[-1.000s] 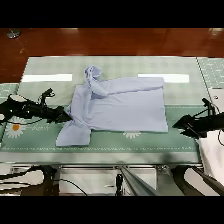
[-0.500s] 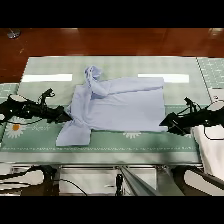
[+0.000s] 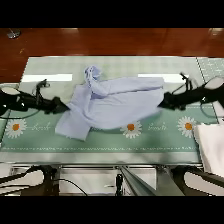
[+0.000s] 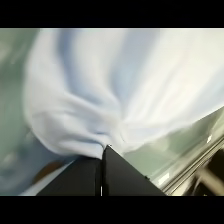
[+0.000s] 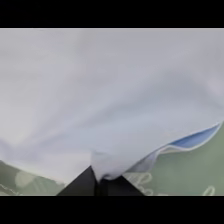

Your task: Fold the shirts.

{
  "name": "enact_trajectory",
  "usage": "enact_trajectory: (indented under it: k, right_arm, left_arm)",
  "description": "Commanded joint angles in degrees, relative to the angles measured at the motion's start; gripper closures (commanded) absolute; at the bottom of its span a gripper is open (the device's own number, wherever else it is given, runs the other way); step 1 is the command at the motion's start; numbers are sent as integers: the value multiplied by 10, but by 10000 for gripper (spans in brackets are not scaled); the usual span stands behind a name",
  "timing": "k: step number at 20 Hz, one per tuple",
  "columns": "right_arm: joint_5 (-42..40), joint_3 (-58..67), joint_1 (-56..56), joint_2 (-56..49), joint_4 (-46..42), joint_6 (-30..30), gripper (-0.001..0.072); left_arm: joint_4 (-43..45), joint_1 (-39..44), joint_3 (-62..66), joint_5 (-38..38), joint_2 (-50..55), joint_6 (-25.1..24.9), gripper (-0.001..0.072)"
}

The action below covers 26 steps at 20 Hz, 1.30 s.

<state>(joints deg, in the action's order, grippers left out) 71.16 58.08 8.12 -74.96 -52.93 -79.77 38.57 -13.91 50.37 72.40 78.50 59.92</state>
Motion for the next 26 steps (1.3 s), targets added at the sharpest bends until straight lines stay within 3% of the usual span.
enact_trajectory:
  k: [1,3,5,7,10,17,21,26]
  right_arm:
    - [56,276,-8,-2,0,-41,694]
    - [50,474,-8,-2,-1,-59,694]
    - [66,642,-7,4,-24,-77,694]
    - [57,687,-7,52,-31,-78,694]
    - [56,641,-7,161,-51,-59,694]
    - [111,575,-7,361,-123,-59,694]
    - [174,575,-7,393,-125,-74,693]
    - [197,506,-7,393,-126,-81,693]
  left_arm:
    - [-155,0,153,-16,-62,-1,686]
    - [-175,0,299,-76,-103,22,686]
    - [-134,0,442,-115,-136,44,686]
    - [-40,0,559,-118,-163,86,686]
    - [106,0,654,-101,-223,120,686]
    - [278,20,646,-36,-420,121,686]
    - [370,90,591,-33,-484,150,686]
    - [373,108,447,-33,-475,150,686]
